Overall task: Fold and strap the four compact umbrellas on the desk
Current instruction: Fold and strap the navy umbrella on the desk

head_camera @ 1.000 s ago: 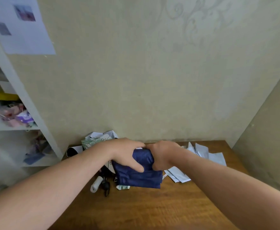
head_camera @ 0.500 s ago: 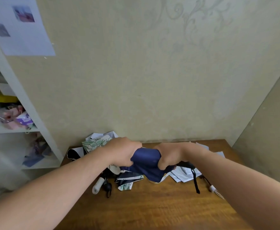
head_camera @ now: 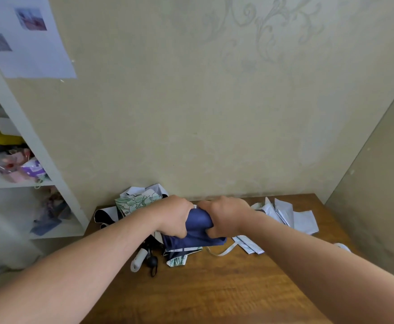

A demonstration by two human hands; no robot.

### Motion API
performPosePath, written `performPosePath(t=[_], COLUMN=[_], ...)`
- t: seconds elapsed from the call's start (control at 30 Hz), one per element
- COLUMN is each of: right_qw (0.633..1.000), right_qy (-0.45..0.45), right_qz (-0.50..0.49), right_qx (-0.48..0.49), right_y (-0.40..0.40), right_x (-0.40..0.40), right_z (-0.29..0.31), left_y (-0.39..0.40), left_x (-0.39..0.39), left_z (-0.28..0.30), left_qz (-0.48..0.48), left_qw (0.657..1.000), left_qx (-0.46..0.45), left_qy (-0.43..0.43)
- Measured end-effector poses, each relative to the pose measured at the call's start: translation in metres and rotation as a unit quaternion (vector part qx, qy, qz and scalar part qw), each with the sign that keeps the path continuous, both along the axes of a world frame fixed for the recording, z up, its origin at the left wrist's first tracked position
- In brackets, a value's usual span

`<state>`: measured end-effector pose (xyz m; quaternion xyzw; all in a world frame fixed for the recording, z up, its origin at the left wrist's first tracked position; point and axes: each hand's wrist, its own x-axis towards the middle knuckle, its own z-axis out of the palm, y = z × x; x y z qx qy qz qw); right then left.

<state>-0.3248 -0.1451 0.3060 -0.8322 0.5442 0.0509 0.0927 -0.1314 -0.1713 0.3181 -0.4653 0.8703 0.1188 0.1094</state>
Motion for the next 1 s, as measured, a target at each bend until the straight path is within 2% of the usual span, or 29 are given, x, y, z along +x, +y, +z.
performPosePath(t=[0.23,0.33,0.47,0.57,0.63,0.7,0.83,0.93,1.0], right_qw=[0.999,0.999,0.988,0.941,0.914,0.914,0.961,0.995,0.996], right_qy=[0.02,0.018,-0.032,-0.118,-0.135,-0.124,-0.065,0.027,0.071], right_qz=[-0.025,-0.036,-0.068,-0.125,-0.148,-0.135,-0.061,-0.035,-0.036], right_qx=[-0.029,0.006,0.132,0.291,0.352,0.361,0.262,0.092,-0.027], right_y=[0.005,0.002,-0.009,-0.012,-0.011,-0.01,-0.009,-0.003,0.002], right_x=[-0.015,-0.012,-0.01,-0.015,-0.017,-0.019,-0.017,-0.008,-0.004], right_z=[0.009,0.014,0.02,0.023,0.026,0.03,0.033,0.031,0.025], left_y=[-0.002,-0.004,-0.002,-0.002,0.001,0.004,0.006,0.002,-0.001], left_x=[0.013,0.015,0.015,0.015,0.015,0.014,0.013,0.019,0.024], left_z=[0.01,0.007,0.005,0.006,0.006,0.006,0.008,0.004,0.003], left_qz=[0.018,0.002,-0.018,-0.042,-0.044,-0.031,0.013,0.059,0.084], left_qw=[0.996,0.999,0.998,0.991,0.991,0.996,1.0,0.995,0.988], left_qx=[0.072,0.031,-0.065,-0.124,-0.124,-0.087,0.004,0.059,0.098], left_qy=[0.046,0.022,-0.009,-0.01,-0.005,0.0,0.016,0.058,0.085])
